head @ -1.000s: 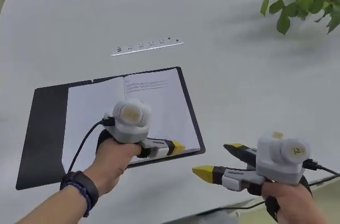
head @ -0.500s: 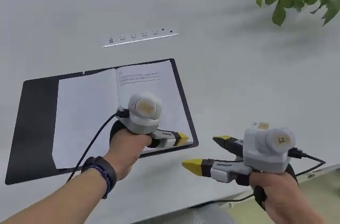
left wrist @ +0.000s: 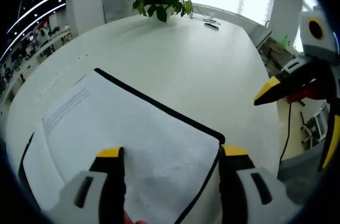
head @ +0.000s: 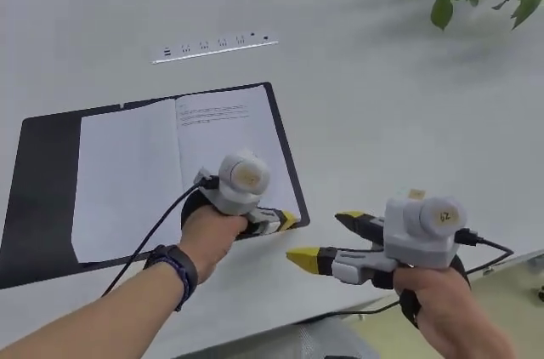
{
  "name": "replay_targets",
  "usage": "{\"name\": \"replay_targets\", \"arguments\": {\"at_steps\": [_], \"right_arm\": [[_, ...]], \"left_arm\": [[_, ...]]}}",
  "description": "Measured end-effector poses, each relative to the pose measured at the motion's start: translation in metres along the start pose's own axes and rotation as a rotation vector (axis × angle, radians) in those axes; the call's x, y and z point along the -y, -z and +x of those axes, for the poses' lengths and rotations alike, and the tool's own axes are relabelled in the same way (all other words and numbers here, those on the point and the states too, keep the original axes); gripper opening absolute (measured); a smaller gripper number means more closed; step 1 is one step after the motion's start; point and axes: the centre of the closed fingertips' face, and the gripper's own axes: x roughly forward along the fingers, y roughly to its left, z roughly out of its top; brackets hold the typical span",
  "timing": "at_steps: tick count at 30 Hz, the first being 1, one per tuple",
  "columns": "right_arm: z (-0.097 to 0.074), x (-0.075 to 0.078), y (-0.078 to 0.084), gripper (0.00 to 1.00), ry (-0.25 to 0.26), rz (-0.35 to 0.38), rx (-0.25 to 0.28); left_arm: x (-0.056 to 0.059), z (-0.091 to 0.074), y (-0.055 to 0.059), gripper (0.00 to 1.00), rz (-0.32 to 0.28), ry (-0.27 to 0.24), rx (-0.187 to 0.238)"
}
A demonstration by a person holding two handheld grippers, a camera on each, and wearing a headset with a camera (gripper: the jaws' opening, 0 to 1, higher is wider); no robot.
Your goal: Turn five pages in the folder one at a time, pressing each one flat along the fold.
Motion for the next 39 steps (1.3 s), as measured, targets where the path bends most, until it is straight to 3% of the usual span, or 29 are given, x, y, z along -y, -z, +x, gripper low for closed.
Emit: {"name": "replay_targets", "arguments": {"at_steps": [7,12,24,28,32,34,39], "right_arm": [[0.006,-0.001,0.000,0.75,-0.012,-0.002,-0.010],[0.008,-0.001,-0.003,0.75,-0.018,-0.002,-0.004],[0.009,0.002,-0.003,0.74,-0.018,0.018,0.003],[0.012,0.002,-0.005,0.73,-0.024,0.025,0.007],[0.015,0.003,-0.009,0.73,-0.027,0.027,0.013],[0.016,0.004,-0.011,0.73,-0.028,0.031,0.018],[0.018,0.004,-0.014,0.73,-0.034,0.038,0.026]], "left_arm": [[-0.003,-0.003,-0.001,0.72,-0.027,0.029,0.015],[0.001,-0.005,-0.003,0.74,-0.047,0.058,0.018],[0.000,0.000,-0.001,0.72,-0.022,0.012,0.018],[-0.009,-0.002,-0.001,0.65,-0.035,0.008,0.028],[-0.010,-0.002,-0.001,0.61,-0.018,0.007,0.026],[-0.003,-0.002,-0.004,0.67,-0.064,0.030,0.037],[0.000,0.001,0.001,0.69,0.009,-0.007,0.023]]}}
